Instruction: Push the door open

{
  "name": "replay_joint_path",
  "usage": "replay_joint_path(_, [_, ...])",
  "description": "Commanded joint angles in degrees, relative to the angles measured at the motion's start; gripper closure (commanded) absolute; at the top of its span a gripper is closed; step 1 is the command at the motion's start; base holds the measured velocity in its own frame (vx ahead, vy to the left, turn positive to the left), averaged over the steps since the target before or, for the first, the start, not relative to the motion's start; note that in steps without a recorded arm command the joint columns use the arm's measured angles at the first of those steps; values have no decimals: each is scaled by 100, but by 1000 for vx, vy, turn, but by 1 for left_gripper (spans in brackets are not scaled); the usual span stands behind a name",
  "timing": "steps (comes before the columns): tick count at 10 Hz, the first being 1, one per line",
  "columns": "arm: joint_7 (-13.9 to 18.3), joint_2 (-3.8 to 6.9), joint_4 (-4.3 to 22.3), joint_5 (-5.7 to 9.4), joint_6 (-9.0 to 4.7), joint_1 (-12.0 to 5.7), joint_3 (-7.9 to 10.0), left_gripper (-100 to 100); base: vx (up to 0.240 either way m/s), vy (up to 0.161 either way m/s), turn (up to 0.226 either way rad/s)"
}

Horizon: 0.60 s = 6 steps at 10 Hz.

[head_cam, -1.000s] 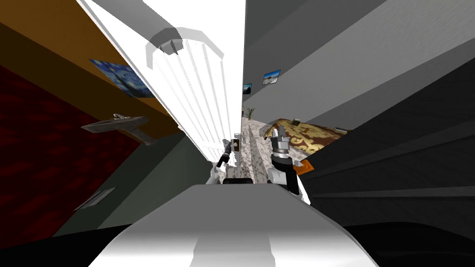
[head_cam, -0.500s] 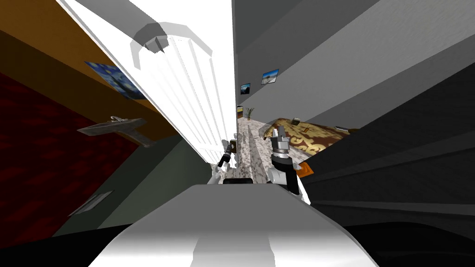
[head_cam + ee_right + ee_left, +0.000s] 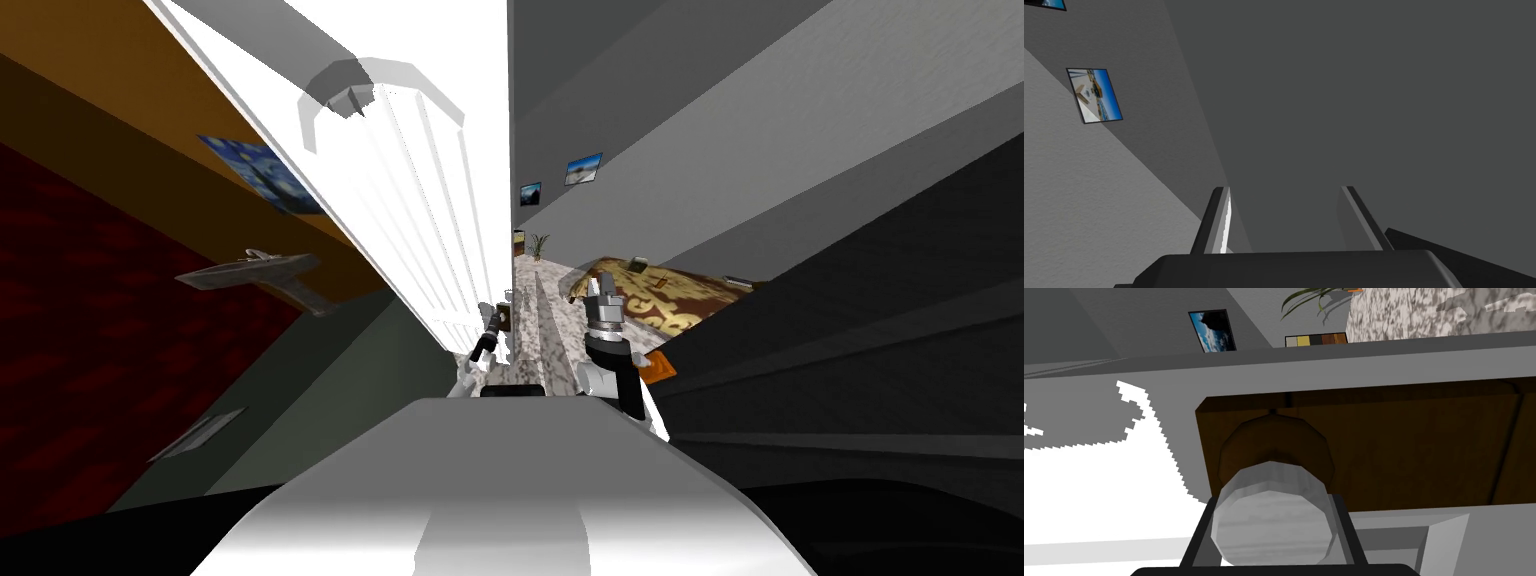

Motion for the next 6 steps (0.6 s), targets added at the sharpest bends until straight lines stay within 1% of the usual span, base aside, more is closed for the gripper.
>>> replay_joint_path(1, [-91,115,-74,82,-2,59,-97,100,141,-24,233])
replay_joint_path(2, [-177,190,-137,162,6,118,-219,100,178,-2,392])
replay_joint_path(3, [-278,258,-213,258,15,188,-363,100,205,10,328])
replay_joint_path(4, [-247,323,-245,227,30,234,-405,-100,14,57,98])
replay_joint_path(5, [-259,336,-274,234,39,259,-437,-100,-159,94,-1])
replay_joint_path(6, [-286,347,-338,249,60,315,-507,-100,-218,97,19])
